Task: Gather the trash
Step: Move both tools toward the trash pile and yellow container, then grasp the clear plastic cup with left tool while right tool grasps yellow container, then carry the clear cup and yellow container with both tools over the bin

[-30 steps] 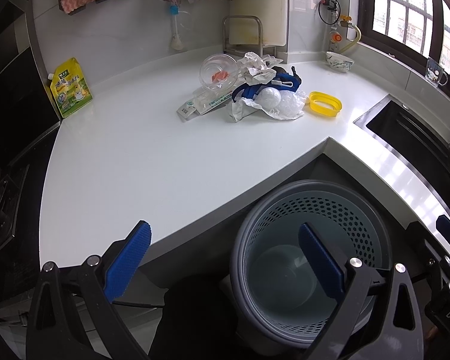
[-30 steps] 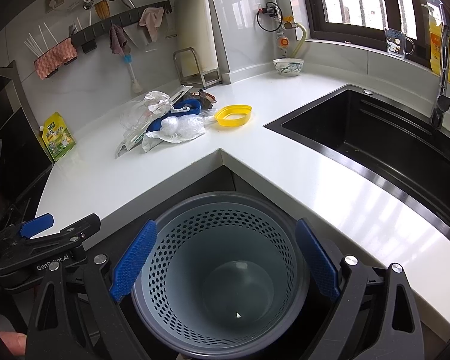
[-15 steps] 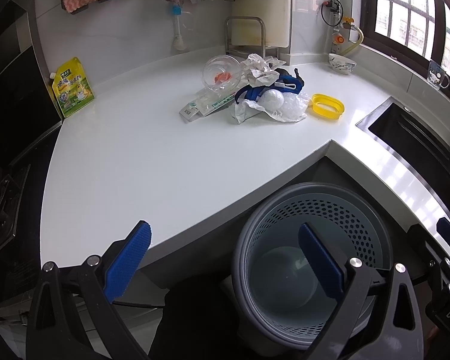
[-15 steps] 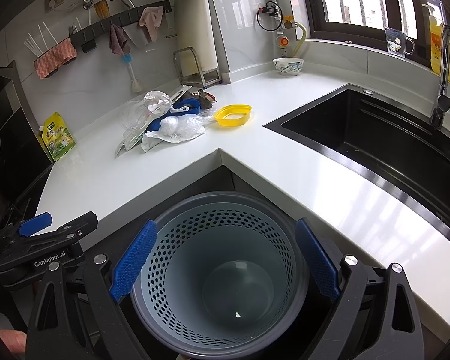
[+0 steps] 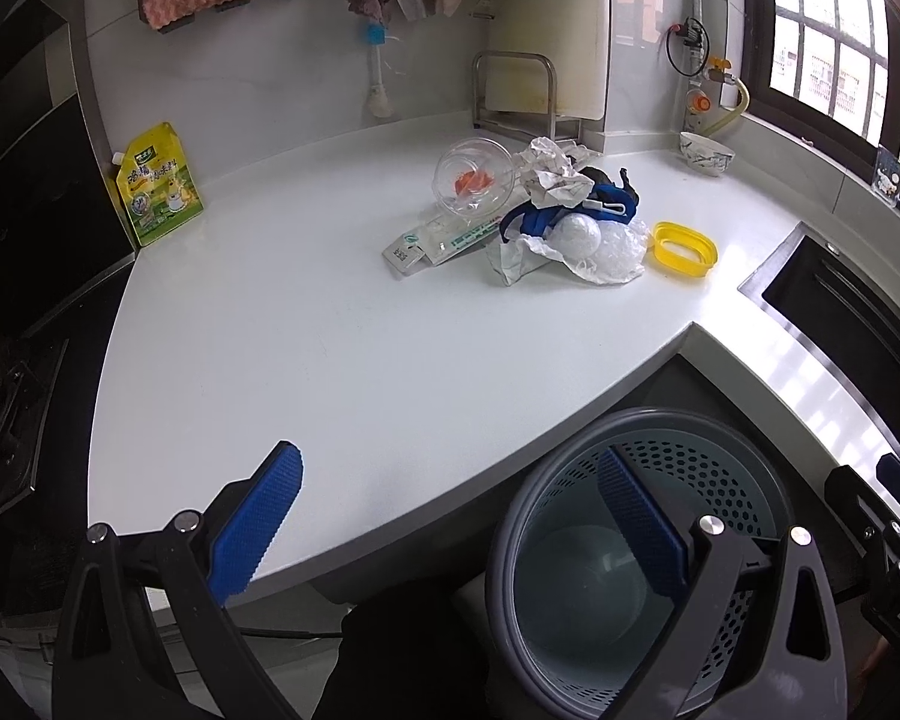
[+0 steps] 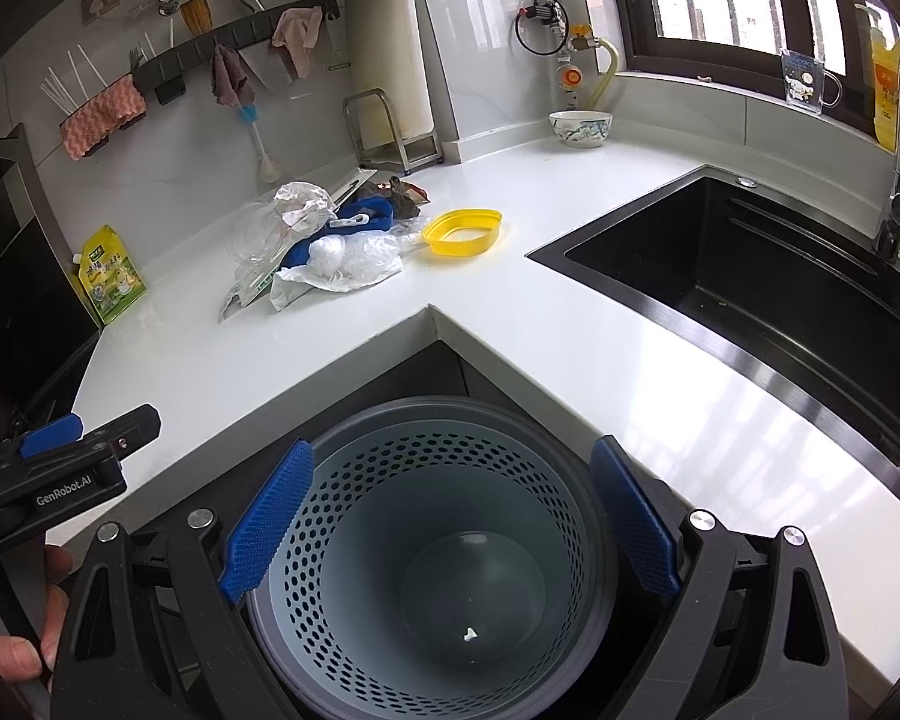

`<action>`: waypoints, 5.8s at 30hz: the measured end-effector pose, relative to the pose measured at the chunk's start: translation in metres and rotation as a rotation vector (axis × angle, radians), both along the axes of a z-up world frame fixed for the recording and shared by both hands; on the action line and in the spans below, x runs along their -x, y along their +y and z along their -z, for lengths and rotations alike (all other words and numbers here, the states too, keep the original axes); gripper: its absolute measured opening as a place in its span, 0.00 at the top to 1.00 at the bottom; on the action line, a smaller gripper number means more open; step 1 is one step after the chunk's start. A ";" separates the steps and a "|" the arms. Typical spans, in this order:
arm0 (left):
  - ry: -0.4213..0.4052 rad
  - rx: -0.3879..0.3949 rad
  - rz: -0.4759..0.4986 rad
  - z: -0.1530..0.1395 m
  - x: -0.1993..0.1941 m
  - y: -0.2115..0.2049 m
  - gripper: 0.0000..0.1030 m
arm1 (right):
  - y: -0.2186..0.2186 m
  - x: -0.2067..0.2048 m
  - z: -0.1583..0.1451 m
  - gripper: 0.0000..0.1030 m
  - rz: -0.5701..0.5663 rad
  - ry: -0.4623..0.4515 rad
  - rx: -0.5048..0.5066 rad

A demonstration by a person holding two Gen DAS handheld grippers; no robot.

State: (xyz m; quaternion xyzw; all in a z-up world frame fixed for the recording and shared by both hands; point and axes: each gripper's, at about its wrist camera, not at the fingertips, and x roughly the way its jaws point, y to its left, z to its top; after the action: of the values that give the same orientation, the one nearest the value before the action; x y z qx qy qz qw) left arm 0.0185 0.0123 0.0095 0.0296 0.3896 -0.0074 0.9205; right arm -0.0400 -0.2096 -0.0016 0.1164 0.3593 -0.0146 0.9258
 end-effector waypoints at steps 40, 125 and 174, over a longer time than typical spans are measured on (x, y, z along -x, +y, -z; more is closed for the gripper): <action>-0.033 0.001 -0.057 0.016 -0.160 0.013 0.06 | -0.017 -0.239 0.037 0.13 0.069 0.114 0.009; -0.147 0.010 -0.099 0.010 -0.229 0.019 0.07 | -0.027 -0.237 0.036 0.38 0.096 0.062 0.001; -0.177 0.059 0.027 -0.038 -0.124 0.015 0.94 | -0.017 -0.170 0.003 0.42 0.045 -0.020 -0.017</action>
State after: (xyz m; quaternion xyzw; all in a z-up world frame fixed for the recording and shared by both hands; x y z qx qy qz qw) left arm 0.1429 0.0273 0.0472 0.0081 0.3060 -0.0286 0.9516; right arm 0.1301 -0.2263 -0.0048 0.1323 0.3476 -0.0313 0.9277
